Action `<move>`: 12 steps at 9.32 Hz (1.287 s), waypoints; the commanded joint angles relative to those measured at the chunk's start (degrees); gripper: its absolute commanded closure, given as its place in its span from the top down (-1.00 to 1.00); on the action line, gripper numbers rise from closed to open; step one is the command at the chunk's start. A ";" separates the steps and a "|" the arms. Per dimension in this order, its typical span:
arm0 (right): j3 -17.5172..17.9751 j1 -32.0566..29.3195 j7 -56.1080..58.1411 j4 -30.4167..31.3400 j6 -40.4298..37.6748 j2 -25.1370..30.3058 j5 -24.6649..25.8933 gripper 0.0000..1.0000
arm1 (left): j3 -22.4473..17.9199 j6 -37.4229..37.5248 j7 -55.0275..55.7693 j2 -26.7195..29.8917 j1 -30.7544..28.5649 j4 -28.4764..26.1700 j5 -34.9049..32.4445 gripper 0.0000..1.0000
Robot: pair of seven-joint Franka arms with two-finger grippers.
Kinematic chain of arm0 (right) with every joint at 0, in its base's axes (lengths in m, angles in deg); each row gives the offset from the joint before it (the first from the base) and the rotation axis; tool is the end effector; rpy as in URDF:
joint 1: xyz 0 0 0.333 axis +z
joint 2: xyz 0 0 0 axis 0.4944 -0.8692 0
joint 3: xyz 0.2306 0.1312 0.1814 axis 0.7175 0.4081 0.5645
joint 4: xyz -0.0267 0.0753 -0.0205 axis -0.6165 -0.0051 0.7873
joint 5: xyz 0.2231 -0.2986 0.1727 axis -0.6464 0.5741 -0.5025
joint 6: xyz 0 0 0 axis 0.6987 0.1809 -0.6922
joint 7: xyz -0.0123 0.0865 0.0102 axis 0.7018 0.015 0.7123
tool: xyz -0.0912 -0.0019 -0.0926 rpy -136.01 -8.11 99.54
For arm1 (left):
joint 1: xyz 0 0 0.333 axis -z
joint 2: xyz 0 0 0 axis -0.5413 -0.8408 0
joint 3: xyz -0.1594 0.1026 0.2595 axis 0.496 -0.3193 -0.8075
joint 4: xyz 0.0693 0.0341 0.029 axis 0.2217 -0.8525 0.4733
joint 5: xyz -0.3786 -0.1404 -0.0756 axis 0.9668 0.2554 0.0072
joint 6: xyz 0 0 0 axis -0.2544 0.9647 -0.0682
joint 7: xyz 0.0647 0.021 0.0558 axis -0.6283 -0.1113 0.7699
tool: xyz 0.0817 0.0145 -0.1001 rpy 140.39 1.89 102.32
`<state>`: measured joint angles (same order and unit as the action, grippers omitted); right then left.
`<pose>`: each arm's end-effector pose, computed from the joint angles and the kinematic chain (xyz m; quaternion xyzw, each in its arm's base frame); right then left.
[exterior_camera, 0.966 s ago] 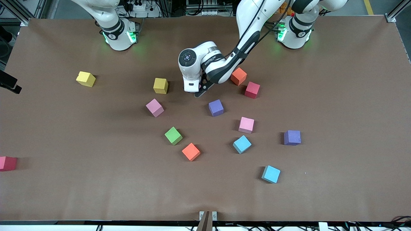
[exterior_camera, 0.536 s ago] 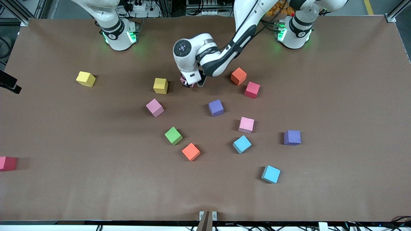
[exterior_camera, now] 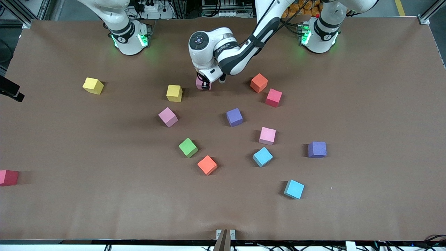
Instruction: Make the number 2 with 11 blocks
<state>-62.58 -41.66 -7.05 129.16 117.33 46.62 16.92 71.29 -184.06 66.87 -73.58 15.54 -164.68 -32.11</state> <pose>0.6010 -0.0436 0.6690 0.9971 -0.0701 0.0164 0.0248 0.2972 -0.6230 0.1957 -0.7331 -0.6786 0.0421 0.0156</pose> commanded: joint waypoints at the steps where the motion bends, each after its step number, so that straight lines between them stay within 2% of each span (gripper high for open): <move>1: 0.51 -0.89 0.26 0.72 -0.41 0.40 -1.08 1.00 | -0.18 -4.06 3.89 3.51 0.38 -5.59 -3.04 -1.00; 3: 0.78 2.60 -0.53 1.07 -3.12 0.49 -0.90 1.00 | -0.18 -5.20 3.37 3.25 0.64 -6.47 -3.39 -1.00; 4: 0.95 7.33 -0.97 1.94 -3.66 0.14 -0.82 1.00 | 0.17 -5.29 3.28 2.90 0.64 -6.39 -3.48 -1.00; 6: 1.22 11.48 -9.28 7.03 -3.05 0.58 -2.12 1.00 | 0.26 -6.25 3.10 2.63 0.64 -6.48 -3.48 -1.00; 8: 1.22 14.57 -10.29 14.73 -0.78 1.89 -2.48 1.00 | 0.17 -6.96 3.01 2.19 0.73 -6.30 -3.48 -1.00; 9: 1.22 15.89 -10.46 22.27 3.85 4.42 -2.49 1.00 | 0.17 -6.96 3.10 1.93 0.73 -6.30 -3.48 -0.97; 10: 1.22 16.60 -10.55 32.26 10.86 8.71 -2.57 1.00 | 0.17 -7.05 3.01 1.49 0.73 -6.22 -3.39 -0.15; 11: 1.22 16.95 -10.73 39.93 16.23 11.54 -3.71 1.00 | 0.17 -7.05 3.01 1.14 0.73 -6.13 -3.48 -0.03; 12: 1.22 16.96 -10.64 45.40 19.25 12.87 -6.33 1.00 | 0.17 -7.05 2.93 1.14 0.73 -6.21 -3.48 0.36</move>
<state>-61.04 -24.59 -17.24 164.79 132.51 53.15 12.98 71.56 -190.14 68.35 -72.54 16.09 -170.41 -34.07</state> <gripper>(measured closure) 0.000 0.414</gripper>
